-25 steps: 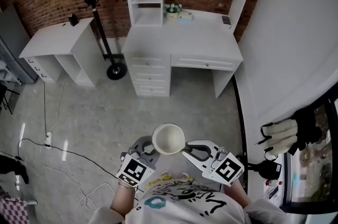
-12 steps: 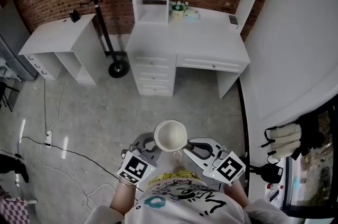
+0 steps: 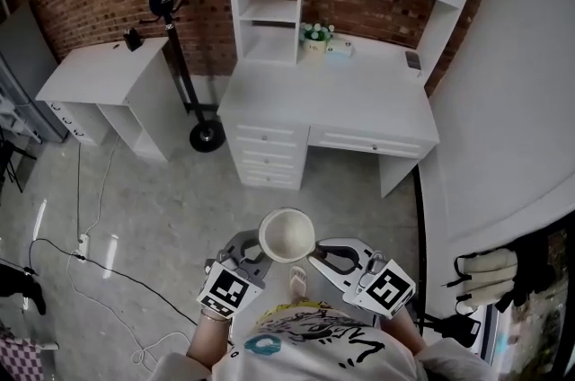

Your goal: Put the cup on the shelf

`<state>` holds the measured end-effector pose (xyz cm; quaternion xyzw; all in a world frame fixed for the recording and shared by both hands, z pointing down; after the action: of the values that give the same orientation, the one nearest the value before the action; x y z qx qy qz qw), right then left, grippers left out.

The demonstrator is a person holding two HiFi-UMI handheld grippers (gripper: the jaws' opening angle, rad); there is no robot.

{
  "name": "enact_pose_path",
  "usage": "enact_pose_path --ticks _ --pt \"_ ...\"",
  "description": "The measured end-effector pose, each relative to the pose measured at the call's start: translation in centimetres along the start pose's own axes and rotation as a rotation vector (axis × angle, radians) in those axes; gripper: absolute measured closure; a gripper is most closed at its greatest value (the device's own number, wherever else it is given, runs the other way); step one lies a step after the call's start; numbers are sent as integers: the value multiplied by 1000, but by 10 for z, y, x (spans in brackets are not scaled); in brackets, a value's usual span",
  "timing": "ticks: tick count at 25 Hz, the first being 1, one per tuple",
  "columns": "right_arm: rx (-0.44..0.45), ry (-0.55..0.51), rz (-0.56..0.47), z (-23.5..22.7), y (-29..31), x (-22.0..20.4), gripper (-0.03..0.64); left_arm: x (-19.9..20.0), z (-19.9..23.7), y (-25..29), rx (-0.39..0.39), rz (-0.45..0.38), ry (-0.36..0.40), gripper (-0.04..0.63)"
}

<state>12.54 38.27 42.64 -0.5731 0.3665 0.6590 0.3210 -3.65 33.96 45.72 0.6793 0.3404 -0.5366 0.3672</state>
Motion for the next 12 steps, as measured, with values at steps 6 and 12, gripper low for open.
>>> enact_pose_path --ticks 6,12 --pt "46 -9 -23 -81 22 4 557 6 54 54 45 -5 4 580" --pt "82 -8 -44 -146 52 -3 557 2 106 93 90 0 27 580"
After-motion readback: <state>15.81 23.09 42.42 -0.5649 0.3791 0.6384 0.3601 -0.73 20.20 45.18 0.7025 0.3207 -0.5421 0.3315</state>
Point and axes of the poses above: the fingertips, and each gripper's own axes: y forward along the fingers, z to its left, x out of its top, the point moved 8 cm from there along -y, backward along the fingers, and after that the axes turned 10 degrees about -z, right-handed, at the moved point
